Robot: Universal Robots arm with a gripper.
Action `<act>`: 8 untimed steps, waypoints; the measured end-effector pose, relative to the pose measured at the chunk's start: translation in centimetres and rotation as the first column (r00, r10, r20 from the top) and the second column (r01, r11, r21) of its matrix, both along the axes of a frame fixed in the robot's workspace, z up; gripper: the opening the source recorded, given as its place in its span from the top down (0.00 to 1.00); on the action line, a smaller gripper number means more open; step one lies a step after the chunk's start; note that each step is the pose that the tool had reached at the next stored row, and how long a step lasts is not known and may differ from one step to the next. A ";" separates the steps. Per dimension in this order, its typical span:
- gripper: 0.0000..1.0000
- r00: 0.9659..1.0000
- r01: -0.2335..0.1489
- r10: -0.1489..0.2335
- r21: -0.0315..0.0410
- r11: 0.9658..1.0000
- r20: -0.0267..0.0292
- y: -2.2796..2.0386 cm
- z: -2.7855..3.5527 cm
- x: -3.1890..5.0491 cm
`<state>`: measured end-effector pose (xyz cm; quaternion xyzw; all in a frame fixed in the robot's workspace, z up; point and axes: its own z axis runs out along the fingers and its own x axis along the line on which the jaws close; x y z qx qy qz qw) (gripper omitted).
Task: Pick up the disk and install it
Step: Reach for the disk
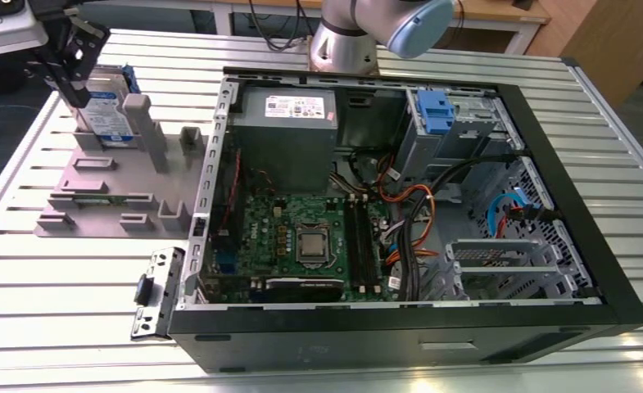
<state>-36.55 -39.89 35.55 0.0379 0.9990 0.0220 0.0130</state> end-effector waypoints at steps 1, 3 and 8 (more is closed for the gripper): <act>0.90 1.000 0.000 0.000 0.000 1.000 0.000 0.00 0.00 -0.03; 0.90 1.000 0.000 0.000 0.000 1.000 0.000 0.00 0.00 -0.08; 0.90 1.000 0.000 0.000 0.000 1.000 0.000 0.00 -0.01 -0.21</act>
